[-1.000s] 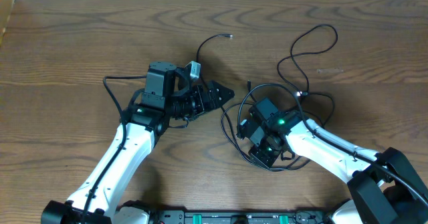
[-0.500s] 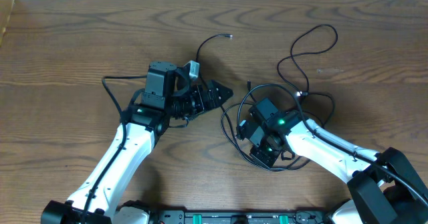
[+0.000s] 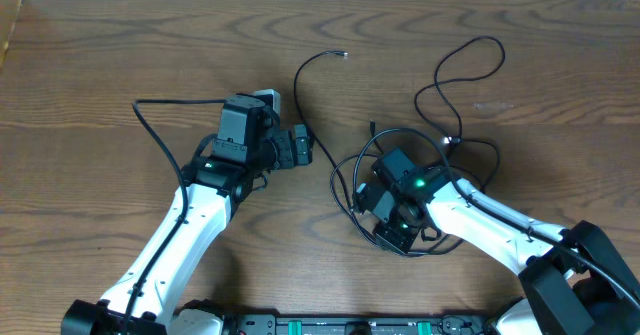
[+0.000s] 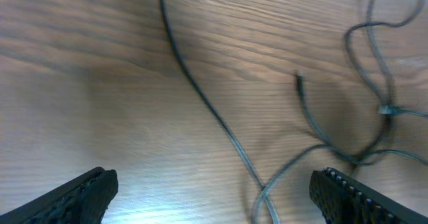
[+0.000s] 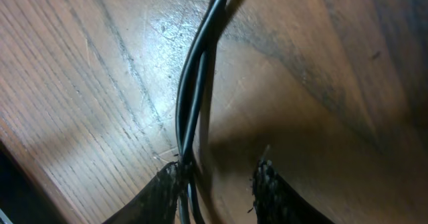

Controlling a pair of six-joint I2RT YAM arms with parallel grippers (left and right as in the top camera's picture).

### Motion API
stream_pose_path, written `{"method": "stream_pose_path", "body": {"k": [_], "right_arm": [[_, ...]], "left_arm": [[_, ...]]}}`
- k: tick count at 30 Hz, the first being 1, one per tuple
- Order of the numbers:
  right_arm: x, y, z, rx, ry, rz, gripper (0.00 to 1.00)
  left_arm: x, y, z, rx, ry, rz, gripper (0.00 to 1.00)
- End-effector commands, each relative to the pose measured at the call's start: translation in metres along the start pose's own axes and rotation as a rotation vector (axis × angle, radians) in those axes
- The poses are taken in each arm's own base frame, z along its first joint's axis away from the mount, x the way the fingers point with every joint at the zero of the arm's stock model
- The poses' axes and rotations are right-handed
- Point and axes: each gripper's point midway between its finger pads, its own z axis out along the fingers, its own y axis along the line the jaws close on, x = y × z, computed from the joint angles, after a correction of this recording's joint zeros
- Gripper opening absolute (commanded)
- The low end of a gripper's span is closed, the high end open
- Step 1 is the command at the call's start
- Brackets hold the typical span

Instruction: Untangle cables

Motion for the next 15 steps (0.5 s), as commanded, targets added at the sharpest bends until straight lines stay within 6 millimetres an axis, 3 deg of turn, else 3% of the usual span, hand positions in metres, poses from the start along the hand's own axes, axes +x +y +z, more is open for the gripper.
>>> {"method": "stream_pose_path", "body": {"k": [1,7,15], "right_arm": [[0.000,0.011,-0.001,-0.028,-0.008,-0.057,0.36],[-0.001,0.027,0.001,-0.072,-0.004,-0.127,0.38],[0.003,0.031,0.004,-0.077,0.008,-0.145,0.22]], "left_arm": [[-0.002,0.013,0.001,-0.078,-0.014,0.126,0.96],[-0.002,0.013,0.001,-0.078,-0.013,0.159,0.97],[-0.002,0.013,0.001,-0.078,-0.013,0.159,0.97]]}}
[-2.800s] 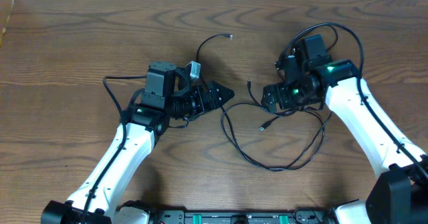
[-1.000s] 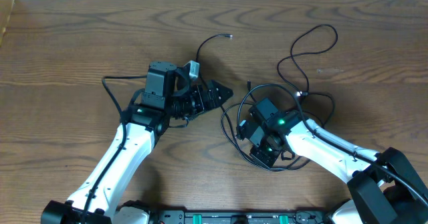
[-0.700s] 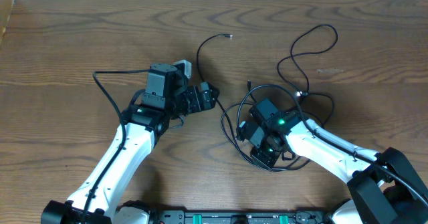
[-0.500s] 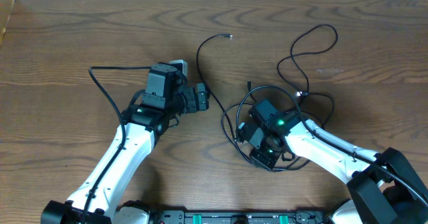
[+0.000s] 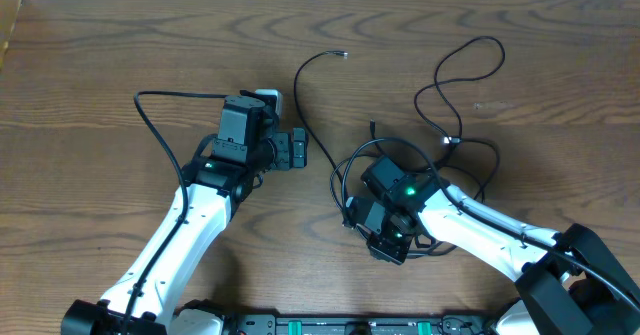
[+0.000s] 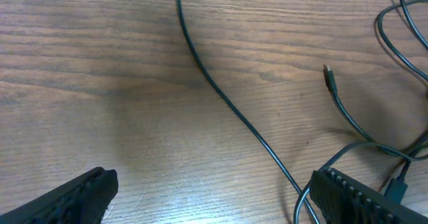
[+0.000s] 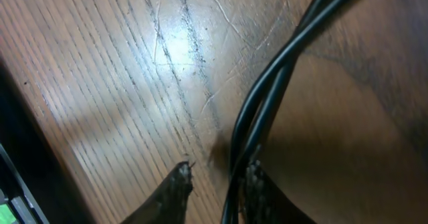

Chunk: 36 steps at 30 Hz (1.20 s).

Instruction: Untangle cables

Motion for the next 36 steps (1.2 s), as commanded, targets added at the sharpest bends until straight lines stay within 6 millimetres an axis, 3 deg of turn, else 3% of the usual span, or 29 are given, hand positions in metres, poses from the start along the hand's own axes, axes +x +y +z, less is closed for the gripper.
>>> {"method": "stream_pose_path", "body": {"k": [1,5,12,14,18,22,24,26,29,32,36], "right_arm": [[0.004,0.006,0.001,-0.019,-0.003,-0.019,0.20],[0.006,0.007,0.002,-0.020,0.002,-0.033,0.12],[0.008,0.006,0.006,-0.018,-0.004,-0.034,0.12],[0.007,0.003,0.007,-0.003,-0.008,-0.037,0.03],[0.002,-0.001,0.005,0.016,-0.024,-0.044,0.01],[-0.002,-0.012,-0.003,0.081,-0.011,-0.033,0.01],[-0.006,-0.026,-0.018,0.173,0.004,-0.024,0.01],[-0.013,-0.045,-0.041,0.303,0.011,0.000,0.01],[-0.034,-0.072,-0.093,0.530,-0.036,0.053,0.01],[-0.066,-0.091,-0.160,0.734,-0.174,0.088,0.01],[-0.118,-0.097,-0.267,0.956,-0.482,0.135,0.01]], "left_arm": [[0.003,0.002,0.001,-0.015,0.007,0.025,0.96],[0.003,0.002,0.001,-0.015,0.007,0.025,0.96],[0.003,0.002,0.001,-0.015,0.007,0.025,0.96],[0.003,0.003,0.001,-0.015,0.007,0.025,0.96],[0.003,0.003,0.001,-0.015,0.007,0.025,0.96],[0.003,0.003,0.001,-0.015,0.007,0.025,0.96],[0.003,0.003,0.001,-0.015,0.007,0.025,0.96],[0.003,0.002,0.001,-0.015,0.007,0.025,0.96],[0.003,0.002,0.001,-0.015,0.007,0.025,0.97],[0.003,0.003,0.001,-0.015,0.007,0.025,0.96],[0.003,0.002,0.001,-0.015,0.007,0.025,0.97]]}}
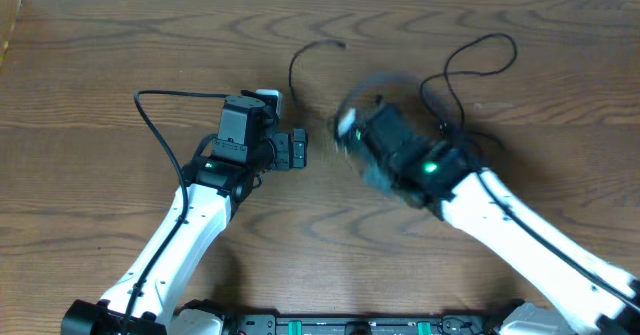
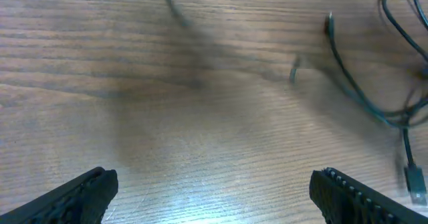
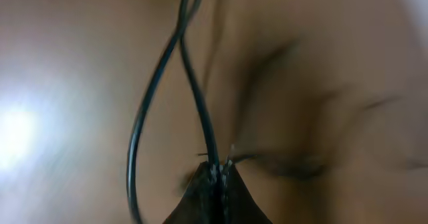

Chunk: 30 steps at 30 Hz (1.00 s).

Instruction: Untangle cables

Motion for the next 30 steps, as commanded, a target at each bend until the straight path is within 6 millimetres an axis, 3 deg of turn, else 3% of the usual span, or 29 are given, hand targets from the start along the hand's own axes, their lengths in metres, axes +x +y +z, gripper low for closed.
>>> {"method": "stream_pose_path", "body": {"k": [1,5,7,11,14,20,30], "right_arm": [[-0.063,-0.081,-0.074,0.315,-0.238,0.153,0.01],[-0.127,-0.131,-0.150,0.424,-0.544,0.272,0.01],[-0.147,-0.153,-0.187,0.471,-0.671,0.331,0.01],[-0.167,-0.184,-0.239,0.505,-0.848,0.369,0.01],[-0.166,-0.204,-0.256,0.536,-0.895,0.390,0.01],[-0.147,-0.228,-0.250,0.586,-0.840,0.421,0.01],[-0.113,-0.209,-0.190,0.439,-0.608,0.466,0.01]], "left_arm": [[0.003,0.002,0.001,-0.013,0.007,0.011,0.96],[0.003,0.002,0.001,-0.013,0.007,0.011,0.96],[0.003,0.002,0.001,-0.013,0.007,0.011,0.96],[0.003,0.002,0.001,-0.013,0.007,0.011,0.97],[0.003,0.002,0.001,-0.013,0.007,0.011,0.96],[0.003,0.002,0.001,-0.013,0.007,0.011,0.96],[0.003,0.002,0.001,-0.013,0.007,0.011,0.96]]}}
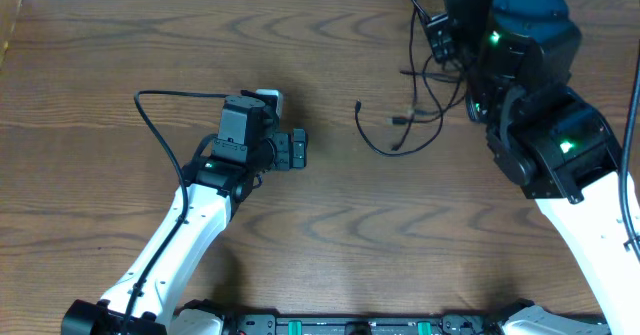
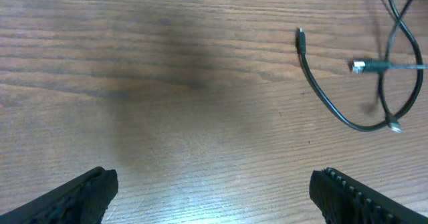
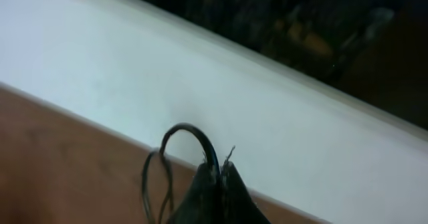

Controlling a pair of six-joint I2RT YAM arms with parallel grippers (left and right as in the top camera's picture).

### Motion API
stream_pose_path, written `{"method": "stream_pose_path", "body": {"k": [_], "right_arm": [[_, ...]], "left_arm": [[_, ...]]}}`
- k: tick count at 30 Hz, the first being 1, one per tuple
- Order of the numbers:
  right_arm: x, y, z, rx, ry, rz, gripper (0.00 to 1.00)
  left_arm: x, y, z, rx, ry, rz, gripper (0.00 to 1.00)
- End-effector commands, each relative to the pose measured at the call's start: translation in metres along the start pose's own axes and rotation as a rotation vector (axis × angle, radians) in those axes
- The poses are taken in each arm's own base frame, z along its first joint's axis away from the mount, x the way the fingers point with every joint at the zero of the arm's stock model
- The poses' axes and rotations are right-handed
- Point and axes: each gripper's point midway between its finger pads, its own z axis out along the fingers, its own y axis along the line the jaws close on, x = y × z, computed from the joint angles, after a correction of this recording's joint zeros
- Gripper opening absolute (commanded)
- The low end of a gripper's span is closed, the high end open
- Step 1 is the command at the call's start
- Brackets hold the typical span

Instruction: Untangle cables

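Note:
A bundle of thin black cables (image 1: 415, 95) hangs over the table's far right, lifted by my right arm (image 1: 520, 55), which is raised high. In the right wrist view my right gripper (image 3: 219, 174) is shut on a black cable loop (image 3: 190, 134). Loose ends dangle toward the wood, one tip at the left (image 1: 359, 106). The left wrist view shows a curved cable end (image 2: 328, 100) and a silver plug (image 2: 360, 66) above the table. My left gripper (image 1: 297, 149) is open and empty (image 2: 214, 187), left of the cables.
The wooden table (image 1: 120, 55) ends at a white wall along its far edge, which also fills the right wrist view (image 3: 100, 63). The left arm's own black lead (image 1: 150, 115) loops over the table behind it.
My right gripper, still shut on the cable, has gone from mid-table to high at the far right edge. The bundle now hangs off the wood. The left arm has not moved.
The tangle first lay at centre right with my right gripper down on it, its jaws closing around a pair of strands. Then it was shut on them and moving toward the far side. Now the bundle hangs lifted. My left gripper stayed open and still throughout.

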Motion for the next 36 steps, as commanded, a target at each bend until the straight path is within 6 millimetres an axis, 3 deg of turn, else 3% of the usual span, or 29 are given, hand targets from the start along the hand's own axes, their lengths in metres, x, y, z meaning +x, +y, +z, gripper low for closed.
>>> {"method": "stream_pose_path", "body": {"k": [1,4,8,15,18,22,24,29,36], "right_arm": [[0.010,0.002,0.005,-0.034,0.044,0.088,0.01],[0.026,0.010,0.011,-0.080,0.099,0.127,0.01],[0.030,0.026,0.015,-0.161,0.115,0.145,0.01],[0.029,0.036,0.016,-0.216,0.109,0.158,0.01],[0.029,0.036,0.016,-0.216,0.111,0.162,0.01],[0.028,0.036,0.016,-0.215,0.109,0.182,0.01],[0.028,0.040,0.016,-0.239,0.109,0.202,0.01],[0.027,0.059,0.014,-0.345,0.110,0.226,0.01],[0.022,0.068,0.012,-0.402,0.094,0.234,0.01]], "left_arm": [[0.003,0.002,0.001,-0.013,0.007,0.011,0.96],[0.003,0.002,0.001,-0.013,0.007,0.011,0.97],[0.001,0.000,0.001,0.002,0.001,-0.012,0.96],[-0.014,-0.035,-0.001,0.200,-0.008,-0.406,0.97],[-0.020,-0.036,-0.002,0.213,-0.021,-0.501,0.86],[-0.047,-0.053,-0.010,0.331,-0.093,-0.564,0.99],[-0.064,-0.067,-0.018,0.421,-0.138,-0.549,1.00],[-0.101,-0.082,-0.038,0.577,-0.210,-0.742,1.00],[-0.117,-0.099,-0.053,0.702,-0.197,-0.916,0.99]]}}
